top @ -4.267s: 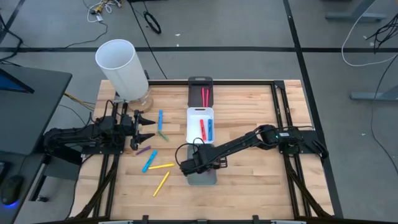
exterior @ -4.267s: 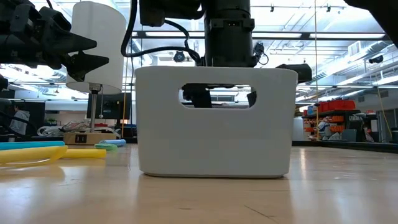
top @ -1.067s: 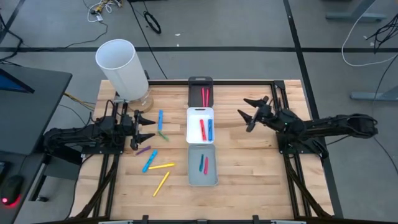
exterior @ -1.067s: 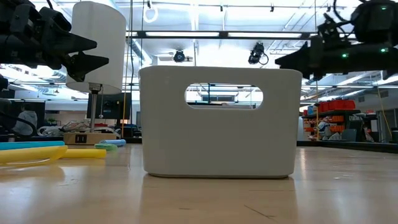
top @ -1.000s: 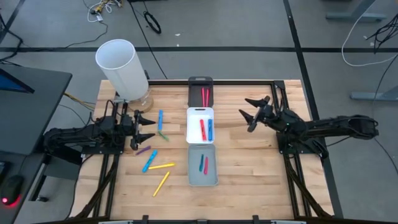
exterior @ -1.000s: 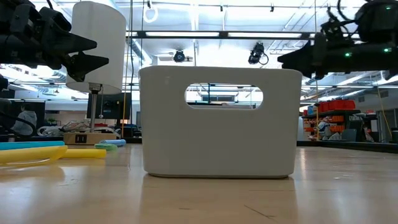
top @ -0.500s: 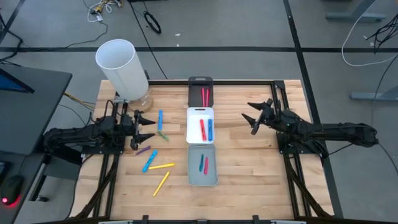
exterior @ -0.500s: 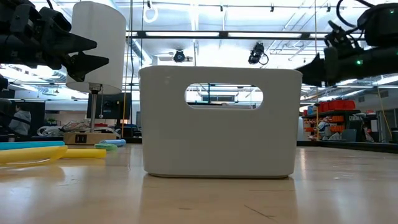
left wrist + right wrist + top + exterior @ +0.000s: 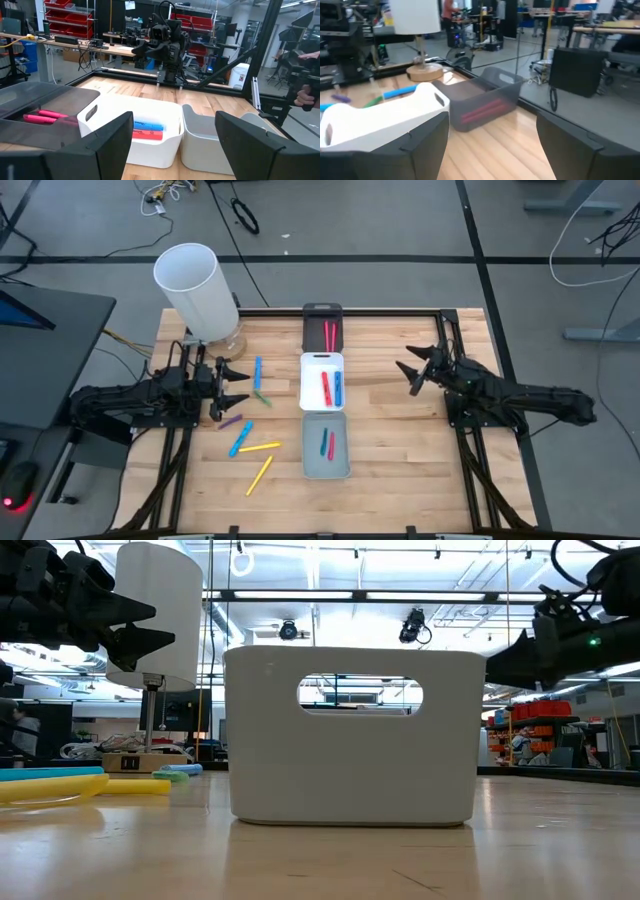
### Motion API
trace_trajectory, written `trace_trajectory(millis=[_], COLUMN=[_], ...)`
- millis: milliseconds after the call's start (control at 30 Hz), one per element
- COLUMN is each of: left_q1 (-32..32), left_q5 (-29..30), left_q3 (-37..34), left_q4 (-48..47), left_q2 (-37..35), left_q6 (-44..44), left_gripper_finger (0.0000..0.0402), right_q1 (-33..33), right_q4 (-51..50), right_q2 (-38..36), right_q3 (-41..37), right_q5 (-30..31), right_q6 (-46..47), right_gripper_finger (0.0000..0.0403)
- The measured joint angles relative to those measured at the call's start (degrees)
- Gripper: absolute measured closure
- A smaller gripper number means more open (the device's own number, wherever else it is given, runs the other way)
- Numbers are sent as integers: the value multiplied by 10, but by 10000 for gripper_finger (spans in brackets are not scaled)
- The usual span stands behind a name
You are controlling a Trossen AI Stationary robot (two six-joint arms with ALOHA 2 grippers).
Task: Pick & Place Markers
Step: Put the yellow pen into the black bin
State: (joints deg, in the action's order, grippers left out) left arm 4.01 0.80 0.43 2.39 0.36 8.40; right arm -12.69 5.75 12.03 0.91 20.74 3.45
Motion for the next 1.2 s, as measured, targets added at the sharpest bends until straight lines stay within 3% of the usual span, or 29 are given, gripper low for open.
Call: trace_trajectory(millis=[467, 1200], left_q1=[0, 0], left_q5=[0, 0], left_q3=[0, 0], left_q4=[0, 0], left_q2=[0, 0], left_q6=[0, 0], left_gripper_finger=[113, 113], right_q1=[0, 0], right_q4=[-21, 0], right_q2=[-120, -120], right_q3=[0, 1], right_q5=[9, 8], right_q6=[6, 6], right_gripper_finger=[101, 101])
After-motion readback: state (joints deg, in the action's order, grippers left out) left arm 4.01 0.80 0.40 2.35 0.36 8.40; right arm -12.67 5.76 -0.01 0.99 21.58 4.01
